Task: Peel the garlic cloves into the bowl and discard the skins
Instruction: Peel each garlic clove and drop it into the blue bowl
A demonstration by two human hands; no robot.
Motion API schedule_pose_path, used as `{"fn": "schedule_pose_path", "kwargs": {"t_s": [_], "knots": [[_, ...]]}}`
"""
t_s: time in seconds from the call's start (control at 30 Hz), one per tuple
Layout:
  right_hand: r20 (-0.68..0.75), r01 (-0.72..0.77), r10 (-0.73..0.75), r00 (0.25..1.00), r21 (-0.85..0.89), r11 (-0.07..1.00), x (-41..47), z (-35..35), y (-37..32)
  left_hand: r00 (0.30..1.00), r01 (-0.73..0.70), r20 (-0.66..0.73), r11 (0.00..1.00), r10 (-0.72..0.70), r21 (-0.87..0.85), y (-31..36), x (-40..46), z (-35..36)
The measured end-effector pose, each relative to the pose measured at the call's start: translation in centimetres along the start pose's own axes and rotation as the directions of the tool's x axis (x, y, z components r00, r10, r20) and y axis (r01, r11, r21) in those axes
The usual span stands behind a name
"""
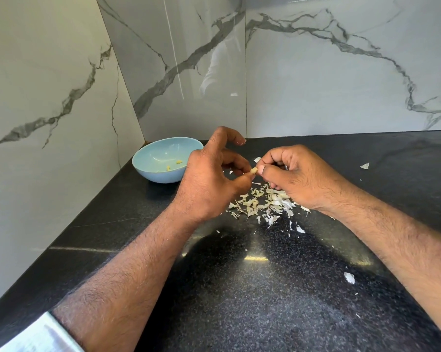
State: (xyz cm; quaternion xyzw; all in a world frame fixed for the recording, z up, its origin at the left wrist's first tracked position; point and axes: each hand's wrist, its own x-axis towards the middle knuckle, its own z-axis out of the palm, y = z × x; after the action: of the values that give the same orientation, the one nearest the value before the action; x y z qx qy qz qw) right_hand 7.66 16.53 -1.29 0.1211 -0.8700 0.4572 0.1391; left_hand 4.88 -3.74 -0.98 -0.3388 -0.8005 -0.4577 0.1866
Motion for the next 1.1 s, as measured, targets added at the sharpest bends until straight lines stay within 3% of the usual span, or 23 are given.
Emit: {"fn": "schedule_pose_path", "kwargs": {"t_s": [0.13, 0.3, 0.47, 0.57, 0.63, 0.7, 0.8, 0.87, 0.97, 1.1], "knots": [[-0.026, -0.022, 0.025, 0.999, 0.116, 0.993, 0.1, 0.1, -0.1, 0.987, 0.160, 0.029, 0.948, -0.158, -0.276, -0.6, 0.1, 0.2], [-0.036, -0.066, 0.073, 0.997, 0.159, 0.985, 0.0, 0.2, -0.3, 0.978, 0.202, 0.035, 0.885, -0.207, -0.420, -0.8, 0.2, 0.5], [-0.062, -0.108, 0.112, 0.992, 0.069, 0.992, 0.1, 0.0, -0.1, 0.934, 0.239, -0.011, 0.649, -0.356, -0.722, -0.6, 0.6, 0.4], [-0.185, -0.117, 0.123, 0.975, 0.041, 0.992, 0.3, -0.6, 0.2, 0.924, 0.259, 0.053, 0.521, -0.378, -0.813, -0.8, 0.6, -0.2], [-0.194, -0.133, 0.120, 0.974, -0.053, 0.990, 0.3, -0.9, 0.3, 0.920, 0.295, 0.105, 0.489, -0.378, -0.821, -0.9, 0.5, -0.2], [-0.102, -0.126, 0.116, 0.988, -0.098, 0.987, 0.2, -0.8, 0.4, 0.912, 0.320, 0.119, 0.499, -0.392, -0.805, -1.0, 0.4, 0.1], [-0.017, -0.059, 0.060, 0.998, 0.042, 0.997, 0.0, -0.5, 0.1, 0.917, 0.319, 0.100, 0.558, -0.387, -0.766, -1.3, 0.4, 0.3], [-0.016, -0.023, 0.026, 1.000, 0.129, 0.991, -0.2, -0.1, -0.4, 0.934, 0.292, 0.074, 0.630, -0.349, -0.720, -1.3, 0.4, 0.3], [-0.026, 0.025, -0.022, 0.999, 0.112, 0.993, -0.4, 0.3, -0.7, 0.956, 0.256, 0.036, 0.765, -0.292, -0.591, -1.5, 0.3, 0.6], [-0.043, -0.013, 0.017, 0.999, 0.090, 0.996, -0.4, 0.4, -0.7, 0.963, 0.243, 0.024, 0.834, -0.267, -0.495, -1.7, 0.3, 0.6]]}}
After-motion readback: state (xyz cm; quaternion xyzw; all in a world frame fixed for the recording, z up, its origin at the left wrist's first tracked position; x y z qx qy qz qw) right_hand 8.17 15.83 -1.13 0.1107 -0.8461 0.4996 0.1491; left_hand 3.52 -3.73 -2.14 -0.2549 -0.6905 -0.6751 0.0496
